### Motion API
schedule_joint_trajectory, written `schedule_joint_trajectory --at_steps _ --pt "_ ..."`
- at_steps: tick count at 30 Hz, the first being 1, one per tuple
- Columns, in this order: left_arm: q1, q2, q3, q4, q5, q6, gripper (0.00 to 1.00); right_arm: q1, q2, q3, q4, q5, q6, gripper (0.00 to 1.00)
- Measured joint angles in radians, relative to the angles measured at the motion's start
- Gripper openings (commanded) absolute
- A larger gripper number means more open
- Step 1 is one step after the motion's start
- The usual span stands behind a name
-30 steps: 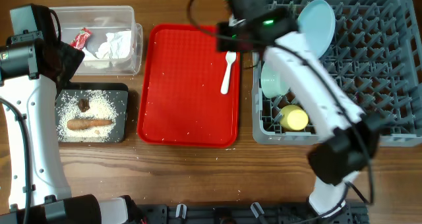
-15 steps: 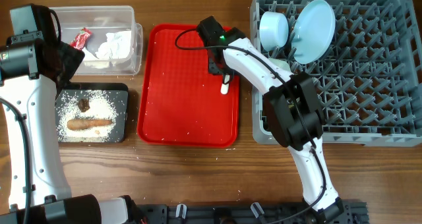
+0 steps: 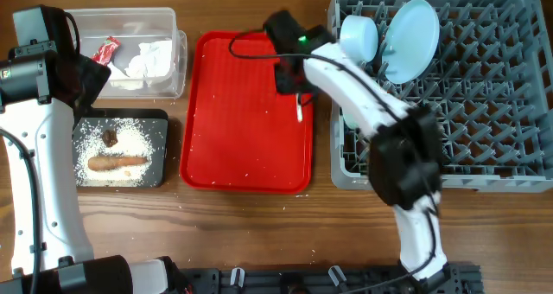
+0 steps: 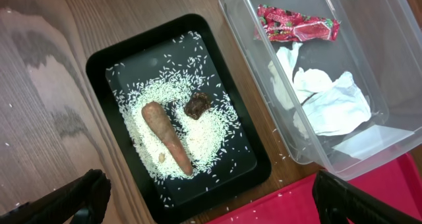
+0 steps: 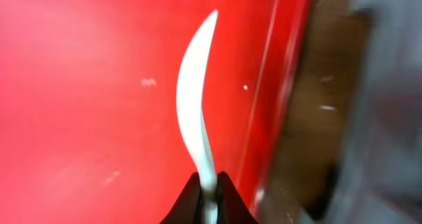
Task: Sort waste into correct bins and load items into the dishwasher rack
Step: 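Grasp the white spoon on the red tray with right gripper, then place the white spoon into the rack beside the yellow cup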
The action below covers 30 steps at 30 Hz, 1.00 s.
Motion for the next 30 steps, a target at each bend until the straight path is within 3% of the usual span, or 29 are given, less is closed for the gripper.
schedule_joint_trajectory --at_steps 3,6,8,10,13,14,15,16,19,24,27,28,30 --pt "0.0 0.0 0.0 0.0 0.0 0.0 1.0 -0.076 -0.401 0.035 -0.106 0.021 -0.051 0.04" --pt "0.0 0.0 0.0 0.0 0.0 0.0 1.0 -0.232 -0.583 0.046 -0.249 0.085 -0.004 0.04" --pt "0.0 0.0 0.0 0.0 0.0 0.0 1.0 -0.39 -0.621 0.038 -0.364 0.137 0.154 0.04" --pt "0.0 0.0 0.0 0.0 0.0 0.0 1.0 -0.509 -0.613 -0.052 -0.414 0.154 0.417 0.05" --pt "0.0 0.0 0.0 0.002 0.0 0.0 1.0 -0.573 -0.602 -0.297 -0.268 0.146 0.646 0.06" --pt "0.0 0.0 0.0 0.002 0.0 0.0 1.0 -0.573 -0.598 -0.375 -0.197 0.13 0.695 0.16" --pt "0.0 0.0 0.0 0.0 0.0 0.0 1.0 -0.572 -0.592 -0.477 -0.127 0.12 0.724 0.53" --pt "0.0 0.0 0.0 -0.002 0.0 0.0 1.0 -0.572 -0.594 -0.559 -0.04 0.108 0.765 1.0" --pt "0.0 0.0 0.0 0.0 0.003 0.0 1.0 -0.572 -0.593 -0.659 -0.009 0.089 0.812 1.0" --pt "0.0 0.0 0.0 0.0 0.003 0.0 1.0 -0.572 -0.679 -0.621 -0.011 0.066 0.685 1.0" --pt "0.0 0.0 0.0 -0.001 0.003 0.0 1.0 -0.572 -0.898 -0.594 -0.014 -0.047 0.374 1.0" --pt "0.0 0.0 0.0 0.0 0.003 0.0 1.0 -0.571 -1.015 -0.584 -0.049 -0.118 0.204 1.0" --pt "0.0 0.0 0.0 -0.001 0.003 0.0 1.0 -0.571 -1.173 -0.577 -0.084 -0.173 0.043 1.0"
